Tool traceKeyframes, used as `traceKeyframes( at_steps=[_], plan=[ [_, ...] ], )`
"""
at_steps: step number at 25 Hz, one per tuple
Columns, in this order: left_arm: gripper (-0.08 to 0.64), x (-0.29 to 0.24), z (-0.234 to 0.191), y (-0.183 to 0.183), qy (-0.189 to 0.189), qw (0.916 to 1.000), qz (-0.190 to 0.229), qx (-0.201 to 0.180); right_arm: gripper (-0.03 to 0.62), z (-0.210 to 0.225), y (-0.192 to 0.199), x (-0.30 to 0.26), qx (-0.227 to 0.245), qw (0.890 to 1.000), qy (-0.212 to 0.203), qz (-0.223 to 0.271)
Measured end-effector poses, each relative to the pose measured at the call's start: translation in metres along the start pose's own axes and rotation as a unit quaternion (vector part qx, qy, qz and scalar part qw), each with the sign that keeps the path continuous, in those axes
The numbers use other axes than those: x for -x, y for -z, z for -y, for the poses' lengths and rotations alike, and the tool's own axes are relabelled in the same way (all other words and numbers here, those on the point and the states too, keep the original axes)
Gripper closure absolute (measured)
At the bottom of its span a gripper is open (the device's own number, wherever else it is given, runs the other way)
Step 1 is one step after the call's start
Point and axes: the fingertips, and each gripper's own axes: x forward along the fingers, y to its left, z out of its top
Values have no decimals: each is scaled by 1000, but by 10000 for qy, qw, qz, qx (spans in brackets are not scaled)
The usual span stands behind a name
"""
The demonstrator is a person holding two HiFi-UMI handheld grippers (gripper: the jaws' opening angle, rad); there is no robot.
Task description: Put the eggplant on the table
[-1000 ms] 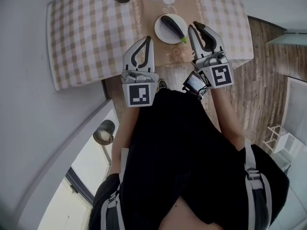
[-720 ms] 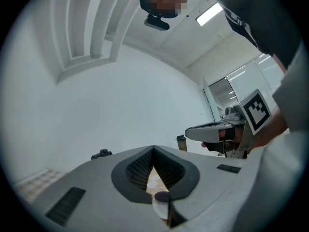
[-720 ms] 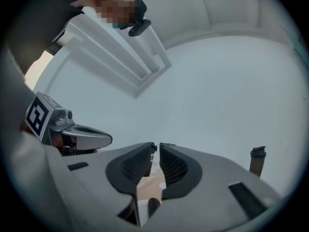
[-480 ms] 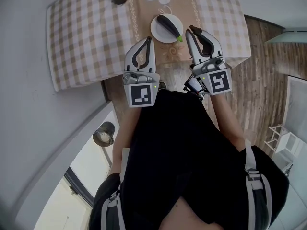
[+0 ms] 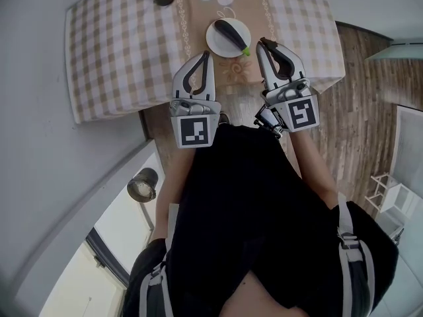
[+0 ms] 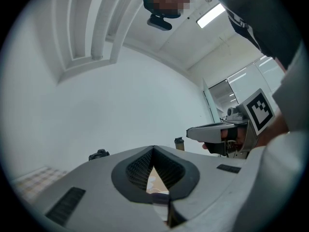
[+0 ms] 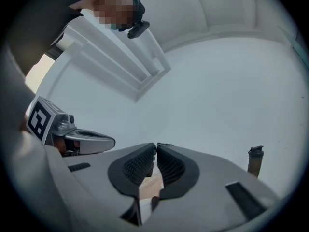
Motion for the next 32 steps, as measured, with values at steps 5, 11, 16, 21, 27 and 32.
traceKeyframes(
  at_steps=[5, 11, 16, 21, 27, 32],
  plan=[
    [557, 3, 4, 2, 4, 10000, -31, -12, 584, -2, 3, 4, -8, 10000, -18, -52],
    [557, 7, 5, 3, -32, 10000, -31, 12, 588, -4, 4, 7, -5, 10000, -45, -59],
    [557, 8, 4, 4, -33, 10000, -49, 14, 588, -3, 9, 7, -9, 9998, -50, -170],
    [557, 9, 0, 6, -42, 10000, -53, 20, 588, -5, 13, 3, 25, 9997, -69, -222],
    [557, 9, -7, 9, -63, 10000, -73, 27, 588, -9, 21, -3, 0, 9992, -102, -382],
    [557, 12, -16, 15, -113, 9998, -155, 65, 589, -12, 25, -12, -14, 9989, -148, -434]
  ],
)
